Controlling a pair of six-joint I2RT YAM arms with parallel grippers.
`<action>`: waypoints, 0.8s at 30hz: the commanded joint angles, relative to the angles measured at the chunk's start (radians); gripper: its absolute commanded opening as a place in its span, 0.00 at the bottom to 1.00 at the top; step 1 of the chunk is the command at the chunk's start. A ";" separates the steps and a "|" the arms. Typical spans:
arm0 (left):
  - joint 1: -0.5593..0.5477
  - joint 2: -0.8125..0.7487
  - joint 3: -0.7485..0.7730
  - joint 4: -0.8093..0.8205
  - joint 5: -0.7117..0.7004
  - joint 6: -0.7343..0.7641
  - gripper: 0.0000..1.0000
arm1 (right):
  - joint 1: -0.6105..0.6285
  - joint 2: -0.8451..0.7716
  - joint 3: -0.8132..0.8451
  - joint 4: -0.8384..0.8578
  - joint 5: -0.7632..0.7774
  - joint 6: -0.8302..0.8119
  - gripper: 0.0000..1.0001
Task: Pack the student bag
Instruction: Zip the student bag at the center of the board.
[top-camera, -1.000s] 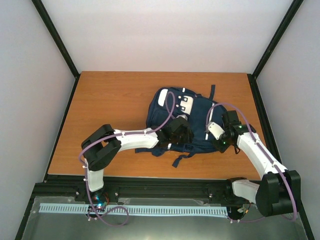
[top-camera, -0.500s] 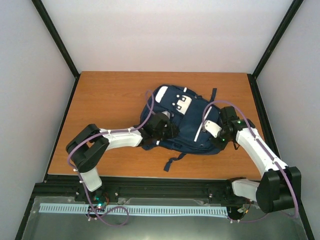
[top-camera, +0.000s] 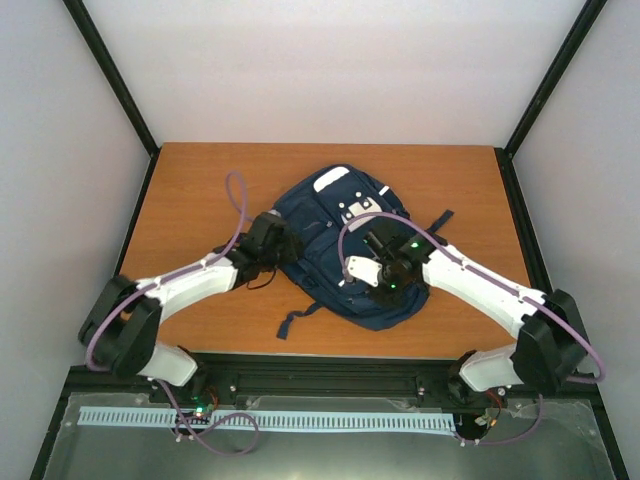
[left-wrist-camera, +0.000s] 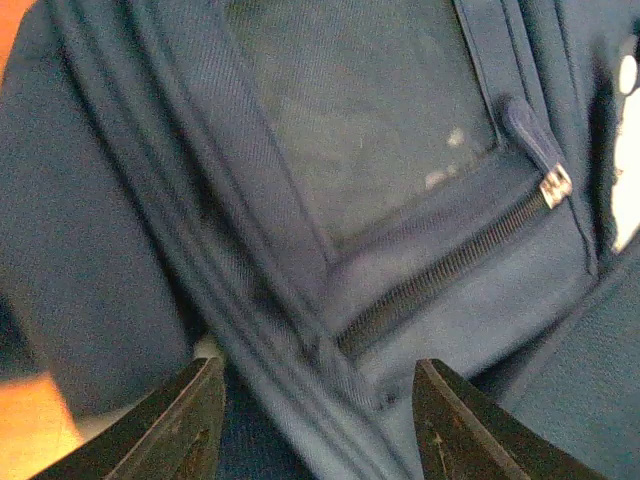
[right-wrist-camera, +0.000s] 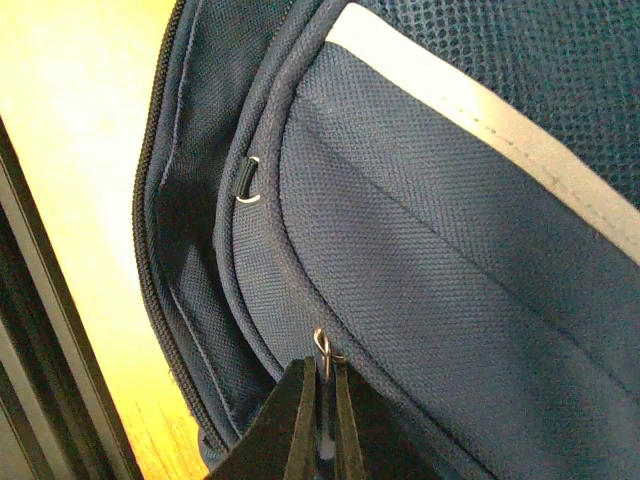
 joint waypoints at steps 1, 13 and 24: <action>-0.008 -0.144 -0.066 -0.100 0.068 -0.125 0.55 | 0.045 0.071 0.079 -0.011 -0.023 0.064 0.03; -0.205 -0.126 -0.116 0.074 0.223 -0.400 0.57 | 0.058 0.098 0.111 0.000 -0.075 0.076 0.03; -0.265 0.004 -0.075 0.234 0.279 -0.484 0.50 | 0.058 0.087 0.087 0.012 -0.086 0.078 0.03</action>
